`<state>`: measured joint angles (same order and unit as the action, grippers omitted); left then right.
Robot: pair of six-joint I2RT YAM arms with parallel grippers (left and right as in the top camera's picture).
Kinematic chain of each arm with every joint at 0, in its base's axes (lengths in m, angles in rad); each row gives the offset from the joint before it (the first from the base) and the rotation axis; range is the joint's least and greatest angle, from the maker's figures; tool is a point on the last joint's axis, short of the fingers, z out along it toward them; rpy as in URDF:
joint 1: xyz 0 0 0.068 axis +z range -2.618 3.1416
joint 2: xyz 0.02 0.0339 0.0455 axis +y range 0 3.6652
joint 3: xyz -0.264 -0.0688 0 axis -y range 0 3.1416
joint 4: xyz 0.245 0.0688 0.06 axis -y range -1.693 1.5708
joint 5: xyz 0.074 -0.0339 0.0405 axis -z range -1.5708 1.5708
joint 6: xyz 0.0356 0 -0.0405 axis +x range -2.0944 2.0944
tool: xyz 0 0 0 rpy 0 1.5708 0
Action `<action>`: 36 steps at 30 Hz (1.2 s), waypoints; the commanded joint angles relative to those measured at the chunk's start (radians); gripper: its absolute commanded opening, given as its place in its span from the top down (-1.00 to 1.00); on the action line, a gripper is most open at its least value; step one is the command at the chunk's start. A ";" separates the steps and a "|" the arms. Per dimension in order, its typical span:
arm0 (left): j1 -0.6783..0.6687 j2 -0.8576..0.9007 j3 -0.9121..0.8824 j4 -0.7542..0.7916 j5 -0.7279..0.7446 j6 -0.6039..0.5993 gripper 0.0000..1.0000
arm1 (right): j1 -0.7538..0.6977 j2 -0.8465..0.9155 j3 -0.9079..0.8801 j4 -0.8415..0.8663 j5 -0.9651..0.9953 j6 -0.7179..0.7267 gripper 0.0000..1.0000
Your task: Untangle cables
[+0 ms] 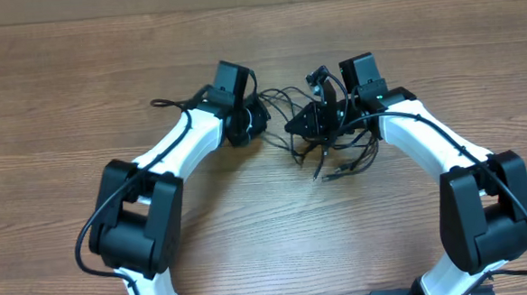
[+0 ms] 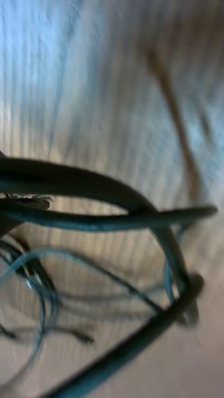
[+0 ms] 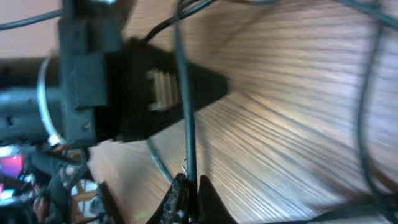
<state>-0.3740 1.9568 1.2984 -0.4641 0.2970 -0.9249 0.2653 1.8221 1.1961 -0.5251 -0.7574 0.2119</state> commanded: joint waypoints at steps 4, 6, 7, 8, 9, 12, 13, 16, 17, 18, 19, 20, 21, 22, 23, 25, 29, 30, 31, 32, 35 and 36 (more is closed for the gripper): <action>0.159 -0.121 0.006 -0.160 0.039 0.260 0.92 | -0.185 -0.169 0.101 -0.169 0.415 0.005 0.92; 0.230 -0.188 0.006 -0.201 0.063 0.327 0.91 | -0.248 -0.222 0.129 -0.225 0.579 0.050 0.92; 0.269 -0.225 0.006 -0.214 0.090 0.363 0.92 | -0.283 -0.246 0.138 -0.249 0.655 0.075 0.92; 0.299 -0.256 0.006 -0.221 0.117 0.394 0.92 | -0.312 -0.264 0.142 -0.267 0.711 0.093 0.93; 0.332 -0.290 0.006 -0.225 0.151 0.430 0.92 | -0.341 -0.279 0.142 -0.283 0.760 0.110 0.93; 0.406 -0.379 0.006 -0.228 0.241 0.480 0.92 | -0.418 -0.299 0.142 -0.341 0.782 0.147 0.93; 0.419 -0.400 0.006 -0.228 0.259 0.482 0.91 | -0.434 -0.300 0.142 -0.353 0.727 0.147 0.92; 0.428 -0.451 0.006 -0.227 0.281 0.508 0.91 | -0.442 -0.300 0.140 -0.367 0.459 0.120 0.67; 0.422 -0.460 0.006 -0.228 0.289 0.526 0.91 | -0.432 -0.299 0.140 -0.366 0.348 0.076 0.58; 0.413 -0.465 0.006 -0.228 0.304 0.546 0.91 | -0.420 -0.300 0.140 -0.364 0.260 0.039 0.50; 0.401 -0.467 0.006 -0.227 0.328 0.566 0.91 | -0.404 -0.300 0.140 -0.360 0.186 0.014 0.38; 0.388 -0.467 0.006 -0.226 0.351 0.579 0.92 | -0.385 -0.300 0.140 -0.355 0.128 0.003 0.31; 0.373 -0.466 0.006 -0.223 0.374 0.590 0.91 | -0.358 -0.300 0.140 -0.347 0.077 -0.005 0.25; 0.359 -0.465 0.006 -0.219 0.377 0.589 0.91 | -0.333 -0.300 0.140 -0.340 0.048 -0.005 0.20; 0.344 -0.464 0.006 -0.214 0.377 0.588 0.91 | -0.303 -0.299 0.140 -0.335 0.027 -0.005 0.16; 0.317 -0.464 0.006 -0.195 0.376 0.578 0.91 | -0.228 -0.299 0.140 -0.322 0.019 -0.004 0.15; 0.277 -0.464 0.006 -0.171 0.313 0.444 0.91 | -0.063 -0.299 0.139 -0.268 0.024 -0.004 0.11; 0.270 -0.464 0.006 -0.172 0.288 0.400 0.91 | -0.021 -0.299 0.139 -0.248 0.040 -0.003 0.03; 0.265 -0.463 0.006 -0.172 0.270 0.366 0.91 | 0.015 -0.298 0.139 -0.231 0.066 0.001 -0.12; 0.259 -0.463 0.006 -0.172 0.255 0.330 0.91 | 0.056 -0.297 0.139 -0.213 0.107 0.015 -0.12; 0.248 -0.463 0.006 -0.175 0.215 0.229 0.91 | 0.159 -0.290 0.139 -0.179 0.270 0.124 -0.10; 0.246 -0.463 0.006 -0.175 0.209 0.203 0.91 | 0.190 -0.287 0.139 -0.170 0.317 0.150 -0.08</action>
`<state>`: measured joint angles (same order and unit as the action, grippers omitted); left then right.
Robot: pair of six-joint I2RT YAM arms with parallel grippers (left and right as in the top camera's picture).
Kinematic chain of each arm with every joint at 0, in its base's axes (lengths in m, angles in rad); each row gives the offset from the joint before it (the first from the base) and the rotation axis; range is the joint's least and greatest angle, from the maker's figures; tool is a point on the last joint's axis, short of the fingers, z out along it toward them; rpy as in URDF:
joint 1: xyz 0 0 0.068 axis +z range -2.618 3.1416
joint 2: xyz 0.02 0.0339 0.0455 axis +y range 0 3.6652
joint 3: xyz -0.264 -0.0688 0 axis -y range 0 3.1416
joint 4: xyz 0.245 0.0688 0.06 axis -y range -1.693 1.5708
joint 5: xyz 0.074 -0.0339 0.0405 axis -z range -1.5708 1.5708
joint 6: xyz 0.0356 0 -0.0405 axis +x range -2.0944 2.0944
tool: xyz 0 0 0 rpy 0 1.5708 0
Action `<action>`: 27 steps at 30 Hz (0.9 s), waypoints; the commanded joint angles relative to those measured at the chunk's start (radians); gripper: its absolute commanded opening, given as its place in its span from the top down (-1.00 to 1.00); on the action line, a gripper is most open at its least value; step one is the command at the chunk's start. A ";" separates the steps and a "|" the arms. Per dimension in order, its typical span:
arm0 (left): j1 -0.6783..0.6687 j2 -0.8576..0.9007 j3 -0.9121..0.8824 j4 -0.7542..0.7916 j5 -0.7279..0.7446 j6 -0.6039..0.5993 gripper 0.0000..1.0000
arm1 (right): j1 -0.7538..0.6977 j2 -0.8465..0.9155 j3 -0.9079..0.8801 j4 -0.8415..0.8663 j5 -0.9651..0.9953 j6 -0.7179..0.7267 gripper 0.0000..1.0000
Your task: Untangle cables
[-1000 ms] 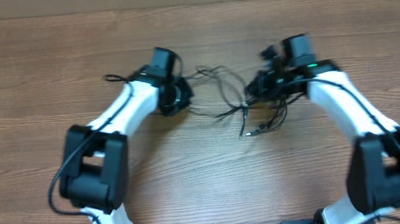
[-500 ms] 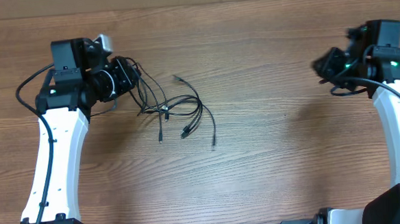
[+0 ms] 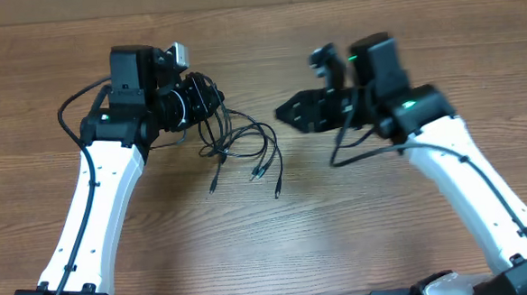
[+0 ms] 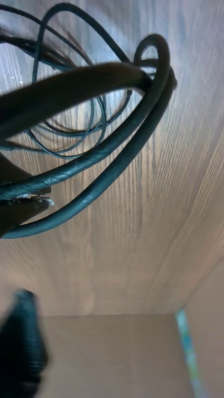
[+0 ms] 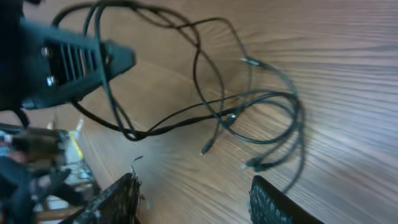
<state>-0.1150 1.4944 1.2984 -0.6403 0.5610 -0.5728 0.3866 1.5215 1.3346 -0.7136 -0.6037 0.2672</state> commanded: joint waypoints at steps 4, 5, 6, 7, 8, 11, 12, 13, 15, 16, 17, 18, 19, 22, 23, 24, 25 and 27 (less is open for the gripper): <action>-0.022 0.000 0.006 -0.007 -0.080 -0.247 0.91 | 0.179 0.031 0.001 0.053 0.330 0.138 -0.05; -0.024 0.000 0.006 -0.010 -0.082 -0.264 0.91 | 0.201 0.038 0.001 0.063 0.363 0.149 -0.06; -0.026 0.000 0.006 -0.013 -0.082 -0.282 0.91 | 0.224 0.043 0.001 0.076 0.398 0.161 -0.06; -0.029 0.000 0.006 -0.015 -0.082 -0.293 0.92 | 0.240 0.050 0.001 0.088 0.415 0.165 -0.05; -0.032 0.000 0.006 -0.015 -0.082 -0.296 0.91 | 0.254 0.056 0.001 0.103 0.425 0.175 -0.05; -0.042 0.000 0.006 -0.022 -0.082 -0.296 0.92 | 0.284 0.071 0.001 0.154 0.428 0.179 -0.04; -0.044 0.000 0.006 -0.026 -0.082 -0.296 0.91 | 0.290 0.074 0.001 0.171 0.428 0.179 -0.04; -0.048 0.000 0.006 -0.031 -0.082 -0.296 0.92 | 0.293 0.077 0.001 0.183 0.428 0.179 -0.02; -0.051 0.000 0.006 -0.040 -0.082 -0.295 0.91 | 0.293 0.082 0.001 0.206 0.428 0.179 0.00; -0.052 0.000 0.006 -0.043 -0.082 -0.295 0.92 | 0.293 0.085 0.001 0.214 0.429 0.179 0.00; -0.052 0.000 0.006 -0.044 -0.082 -0.291 0.91 | 0.293 0.086 0.001 0.220 0.428 0.179 0.01; -0.053 0.000 0.006 -0.044 -0.082 -0.287 0.91 | 0.293 0.089 0.001 0.227 0.428 0.179 0.01; -0.055 0.000 0.006 -0.045 -0.081 -0.287 0.91 | 0.293 0.092 0.001 0.234 0.428 0.179 0.02; -0.058 0.000 0.006 -0.044 -0.073 -0.287 0.91 | 0.293 0.105 0.001 0.238 0.443 0.179 0.03; -0.058 0.000 0.006 -0.043 -0.070 -0.288 0.91 | 0.293 0.112 0.001 0.235 0.449 0.178 0.05; -0.058 0.000 0.006 -0.044 -0.069 -0.288 0.92 | 0.293 0.123 0.001 0.231 0.450 0.178 0.06; -0.058 0.000 0.006 -0.043 -0.069 -0.288 0.91 | 0.293 0.130 0.001 0.227 0.446 0.179 0.07; -0.058 0.000 0.006 -0.044 -0.066 -0.288 0.92 | 0.295 0.150 0.001 0.211 0.446 0.183 0.10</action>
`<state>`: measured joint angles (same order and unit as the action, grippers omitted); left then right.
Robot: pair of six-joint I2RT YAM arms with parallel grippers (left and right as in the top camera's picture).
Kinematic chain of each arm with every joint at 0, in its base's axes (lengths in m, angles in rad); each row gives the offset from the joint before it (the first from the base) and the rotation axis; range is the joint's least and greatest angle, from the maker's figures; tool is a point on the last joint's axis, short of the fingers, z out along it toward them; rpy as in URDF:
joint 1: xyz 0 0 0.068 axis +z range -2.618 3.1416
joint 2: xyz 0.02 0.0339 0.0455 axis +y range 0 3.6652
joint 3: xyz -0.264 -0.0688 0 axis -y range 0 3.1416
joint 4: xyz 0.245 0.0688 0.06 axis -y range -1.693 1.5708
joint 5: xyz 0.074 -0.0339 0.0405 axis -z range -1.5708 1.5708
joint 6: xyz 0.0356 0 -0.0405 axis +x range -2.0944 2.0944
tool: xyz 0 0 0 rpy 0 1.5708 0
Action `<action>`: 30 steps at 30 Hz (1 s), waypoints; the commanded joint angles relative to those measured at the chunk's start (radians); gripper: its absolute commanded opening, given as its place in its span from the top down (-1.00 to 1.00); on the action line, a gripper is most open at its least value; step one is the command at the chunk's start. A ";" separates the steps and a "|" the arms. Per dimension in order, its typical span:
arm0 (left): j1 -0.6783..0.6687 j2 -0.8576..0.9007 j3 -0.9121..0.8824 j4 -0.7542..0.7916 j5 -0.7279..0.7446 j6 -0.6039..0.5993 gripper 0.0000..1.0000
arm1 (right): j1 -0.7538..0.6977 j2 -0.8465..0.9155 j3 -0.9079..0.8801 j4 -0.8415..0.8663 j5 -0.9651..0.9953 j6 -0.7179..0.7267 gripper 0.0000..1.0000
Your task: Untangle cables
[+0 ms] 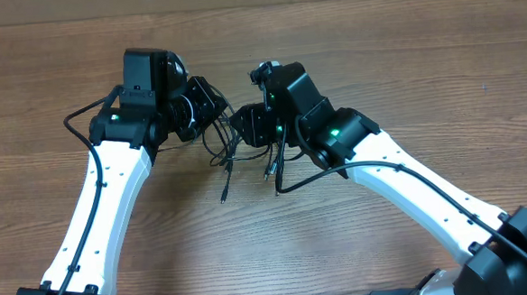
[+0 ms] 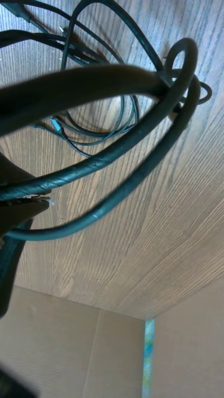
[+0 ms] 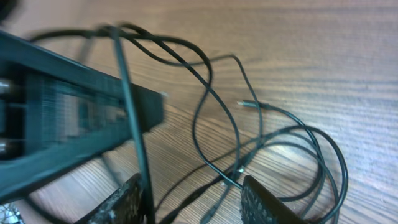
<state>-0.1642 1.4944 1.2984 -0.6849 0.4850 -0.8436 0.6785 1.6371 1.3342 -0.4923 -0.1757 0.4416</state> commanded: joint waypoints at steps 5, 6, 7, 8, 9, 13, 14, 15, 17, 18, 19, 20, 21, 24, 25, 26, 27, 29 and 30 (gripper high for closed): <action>-0.010 0.000 0.006 0.001 0.033 -0.017 0.91 | 0.005 0.091 0.001 -0.011 -0.014 0.057 0.14; -0.011 0.000 0.006 0.000 0.033 -0.017 0.91 | 0.005 0.094 0.001 0.000 -0.034 0.057 0.14; -0.014 0.000 0.006 -0.001 0.033 -0.016 0.91 | 0.005 0.098 0.001 0.015 -0.055 0.057 0.14; -0.019 0.000 0.006 -0.002 0.033 -0.017 0.92 | 0.005 0.099 0.001 0.033 -0.074 0.057 0.14; -0.025 0.000 0.006 -0.002 0.033 -0.017 0.92 | 0.006 0.099 0.001 0.044 -0.083 0.057 0.18; -0.048 0.000 0.006 0.004 0.032 -0.017 0.91 | 0.009 0.117 0.001 0.057 -0.087 0.107 0.76; -0.051 0.000 0.006 0.005 0.032 -0.017 0.91 | 0.009 0.126 0.001 0.059 -0.087 0.117 0.92; -0.051 0.000 0.006 0.008 0.032 -0.017 0.92 | 0.009 0.134 0.001 0.060 -0.086 0.116 0.92; -0.043 -0.001 0.006 0.008 0.033 -0.016 0.92 | 0.000 0.139 0.001 0.046 -0.052 0.117 0.92; -0.033 -0.001 0.006 0.008 0.033 -0.003 0.92 | -0.011 0.138 0.002 0.027 -0.020 0.117 0.92; -0.016 -0.001 0.006 0.008 0.044 0.026 0.92 | -0.025 0.129 0.002 0.008 0.004 0.117 0.92; 0.005 -0.003 0.006 0.008 0.064 0.071 0.92 | -0.043 0.119 0.002 -0.013 0.026 0.115 0.92; 0.025 -0.003 0.006 0.008 0.084 0.121 0.92 | -0.066 0.103 0.002 -0.035 0.048 0.106 0.92; 0.097 -0.008 0.006 0.000 0.143 0.314 0.92 | -0.166 0.032 0.003 -0.097 0.124 0.032 0.92; 0.122 -0.011 0.006 -0.012 0.140 0.353 0.91 | -0.212 0.002 0.003 -0.118 0.158 0.005 0.92; 0.146 -0.013 0.006 -0.024 0.132 0.375 0.91 | -0.256 -0.023 0.003 -0.134 0.188 -0.015 0.92; 0.170 -0.015 0.006 -0.036 0.123 0.394 0.91 | -0.303 -0.047 0.003 -0.149 0.222 -0.032 0.92; 0.228 -0.018 0.006 -0.056 0.093 0.426 0.92 | -0.415 -0.095 0.003 -0.179 0.274 -0.056 0.92; 0.258 -0.018 0.007 -0.063 0.079 0.430 0.92 | -0.481 -0.118 0.003 -0.194 0.277 -0.058 0.92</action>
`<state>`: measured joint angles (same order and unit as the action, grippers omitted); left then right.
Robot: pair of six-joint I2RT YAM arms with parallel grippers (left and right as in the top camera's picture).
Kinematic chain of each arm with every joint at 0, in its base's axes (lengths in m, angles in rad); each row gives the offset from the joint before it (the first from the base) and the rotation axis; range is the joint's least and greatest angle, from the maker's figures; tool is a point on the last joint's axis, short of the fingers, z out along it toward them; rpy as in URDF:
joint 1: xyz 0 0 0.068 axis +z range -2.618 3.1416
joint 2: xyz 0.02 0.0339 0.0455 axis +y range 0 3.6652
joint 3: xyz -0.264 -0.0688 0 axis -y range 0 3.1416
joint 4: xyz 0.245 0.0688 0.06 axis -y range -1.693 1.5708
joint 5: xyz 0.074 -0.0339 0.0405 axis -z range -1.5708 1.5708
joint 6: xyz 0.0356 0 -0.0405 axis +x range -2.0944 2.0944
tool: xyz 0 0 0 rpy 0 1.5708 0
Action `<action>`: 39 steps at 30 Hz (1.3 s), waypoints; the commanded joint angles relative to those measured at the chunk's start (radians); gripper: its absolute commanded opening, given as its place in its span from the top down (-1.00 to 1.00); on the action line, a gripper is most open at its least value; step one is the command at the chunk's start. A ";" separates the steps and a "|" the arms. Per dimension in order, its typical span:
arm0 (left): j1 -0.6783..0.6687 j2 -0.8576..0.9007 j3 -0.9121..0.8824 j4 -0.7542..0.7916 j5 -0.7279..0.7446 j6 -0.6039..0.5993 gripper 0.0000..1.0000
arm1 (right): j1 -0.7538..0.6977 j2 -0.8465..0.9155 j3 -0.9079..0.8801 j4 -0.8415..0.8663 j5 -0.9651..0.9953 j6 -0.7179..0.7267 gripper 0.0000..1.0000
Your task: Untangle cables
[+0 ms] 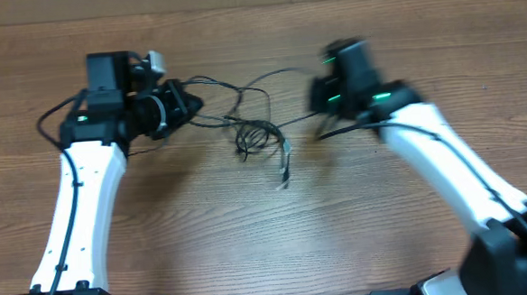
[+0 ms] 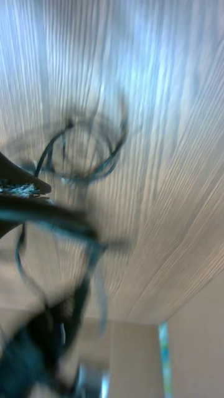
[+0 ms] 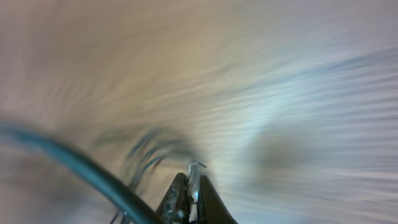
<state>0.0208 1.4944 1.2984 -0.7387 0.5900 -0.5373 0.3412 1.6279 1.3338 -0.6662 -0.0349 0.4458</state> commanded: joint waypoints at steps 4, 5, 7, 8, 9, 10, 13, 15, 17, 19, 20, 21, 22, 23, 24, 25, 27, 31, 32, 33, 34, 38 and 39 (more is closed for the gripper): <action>0.193 -0.018 0.011 -0.010 -0.056 0.156 0.92 | -0.396 -0.179 0.003 -0.048 0.115 -0.063 0.92; 0.222 -0.018 0.014 -0.010 -0.060 0.161 0.91 | -0.454 -0.190 0.003 -0.047 0.109 -0.063 0.92; 0.284 -0.018 0.023 -0.010 -0.074 0.161 0.92 | -0.576 -0.206 0.003 -0.043 0.089 -0.067 0.92; 0.316 -0.018 0.028 -0.009 -0.075 0.165 0.91 | -0.629 -0.210 0.003 -0.040 0.071 -0.083 0.92; 0.347 -0.018 0.034 -0.008 -0.078 0.166 0.92 | -0.688 -0.211 0.003 -0.039 0.049 -0.089 0.92; 0.377 -0.018 0.039 -0.008 -0.079 0.167 0.91 | -0.735 -0.211 0.003 -0.039 0.033 -0.089 0.92; 0.454 -0.018 0.048 -0.002 -0.107 0.167 0.91 | -0.876 -0.210 0.003 -0.037 -0.008 -0.088 0.92; 0.492 -0.018 0.048 -0.002 -0.126 0.163 0.91 | -0.940 -0.210 0.003 -0.029 -0.028 -0.089 0.92; 0.517 -0.017 0.048 -0.002 -0.140 0.164 0.92 | -0.992 -0.210 0.003 -0.019 -0.031 -0.088 0.92; 0.530 -0.017 0.048 -0.003 -0.169 0.154 0.91 | -1.026 -0.210 0.003 -0.011 -0.037 -0.089 0.92; 0.531 -0.017 0.048 -0.008 -0.177 0.138 0.92 | -1.039 -0.210 0.003 -0.007 -0.047 -0.089 0.92; 0.530 -0.017 0.048 -0.010 -0.178 0.124 0.91 | -1.046 -0.210 0.003 -0.003 -0.055 -0.089 0.92; 0.526 -0.017 0.048 -0.010 -0.177 0.114 0.91 | -1.050 -0.210 0.003 0.004 -0.059 -0.088 0.92; 0.520 -0.017 0.048 -0.010 -0.177 0.110 0.92 | -1.050 -0.210 0.003 0.015 -0.062 -0.089 0.92; 0.514 -0.017 0.048 -0.010 -0.174 0.110 0.91 | -1.050 -0.210 0.003 0.027 -0.071 -0.100 0.92; 0.505 -0.017 0.048 -0.014 -0.164 0.109 0.92 | -1.050 -0.210 0.003 0.044 -0.092 -0.127 0.92; 0.478 -0.017 0.048 -0.025 -0.124 0.111 0.91 | -1.048 -0.210 0.003 0.088 -0.159 -0.198 0.92; 0.390 -0.017 0.047 -0.056 -0.084 0.112 0.91 | -1.048 -0.210 0.003 0.211 -0.181 -0.212 0.92; 0.361 -0.017 0.047 -0.063 -0.084 0.112 0.91 | -1.048 -0.211 0.003 0.256 -0.185 -0.213 0.92; 0.335 -0.017 0.047 -0.068 -0.084 0.112 0.92 | -1.048 -0.211 0.003 0.295 -0.191 -0.213 0.92; 0.304 -0.017 0.047 -0.070 -0.084 0.112 0.91 | -1.048 -0.211 0.006 0.333 -0.195 -0.216 0.92; 0.182 -0.016 0.047 -0.067 -0.098 0.111 0.91 | -1.048 -0.210 0.066 0.446 -0.194 -0.259 0.92; 0.151 -0.015 0.047 -0.065 -0.117 0.111 0.91 | -1.048 -0.210 0.095 0.462 -0.191 -0.274 0.92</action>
<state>0.2405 1.4940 1.3186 -0.8062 0.4782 -0.4164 -0.7063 1.4376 1.3495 -0.2386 -0.2146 0.2241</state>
